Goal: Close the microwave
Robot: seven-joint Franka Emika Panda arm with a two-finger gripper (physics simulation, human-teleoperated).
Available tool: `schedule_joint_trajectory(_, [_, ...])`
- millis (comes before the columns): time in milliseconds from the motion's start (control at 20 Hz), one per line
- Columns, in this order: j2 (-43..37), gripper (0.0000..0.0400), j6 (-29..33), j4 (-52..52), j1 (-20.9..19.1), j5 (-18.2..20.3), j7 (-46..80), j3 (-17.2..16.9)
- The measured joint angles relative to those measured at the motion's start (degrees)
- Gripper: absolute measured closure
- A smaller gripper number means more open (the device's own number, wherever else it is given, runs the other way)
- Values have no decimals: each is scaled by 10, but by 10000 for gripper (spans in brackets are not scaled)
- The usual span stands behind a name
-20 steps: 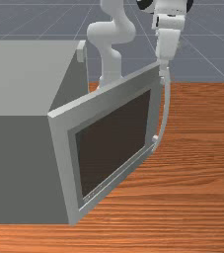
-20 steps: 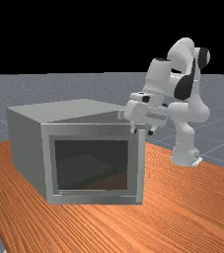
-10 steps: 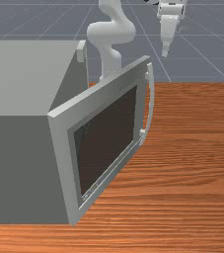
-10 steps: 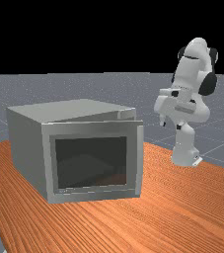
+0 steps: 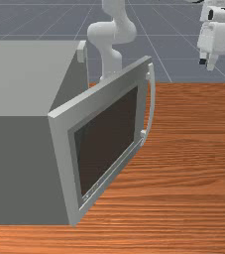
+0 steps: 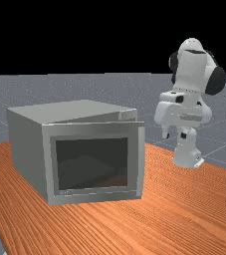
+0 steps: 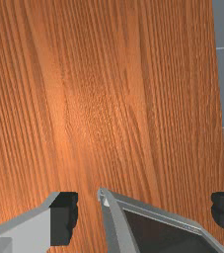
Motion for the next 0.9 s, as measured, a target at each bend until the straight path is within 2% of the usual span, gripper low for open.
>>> schedule_joint_trajectory(200, [40, 0, 63, -41, -9, -7, 9, -3])
schedule_joint_trajectory(250, [32, 0, 112, -76, -8, -26, 26, -7])
schedule_joint_trajectory(300, [28, 0, 133, -89, -8, -37, 35, -9])
schedule_joint_trajectory(350, [9, 0, 171, -124, -23, -20, -61, -5])
schedule_joint_trajectory(450, [-28, 0, 196, -173, -52, 21, -179, -20])
schedule_joint_trajectory(500, [-26, 0, 117, -161, -39, -124, -23, -47])
schedule_joint_trajectory(550, [-42, 0, 115, -184, -54, -157, -45, -62])
schedule_joint_trajectory(600, [-61, 0, 149, -205, -72, -127, -93, -71])
schedule_joint_trajectory(650, [-71, 0, 164, -218, -76, -120, -122, -78])
schedule_joint_trajectory(700, [-77, 0, 145, -229, -65, -179, -127, -87])
schedule_joint_trajectory(750, [-86, 0, 151, -241, -62, -192, -168, -100])
schedule_joint_trajectory(800, [-98, 0, 180, -259, -66, -166, -229, -114])
schedule_joint_trajectory(850, [-106, 0, 180, -273, -54, -189, -267, -127])
schedule_joint_trajectory(900, [-112, 1, 210, -287, -57, -197, -335, -158])
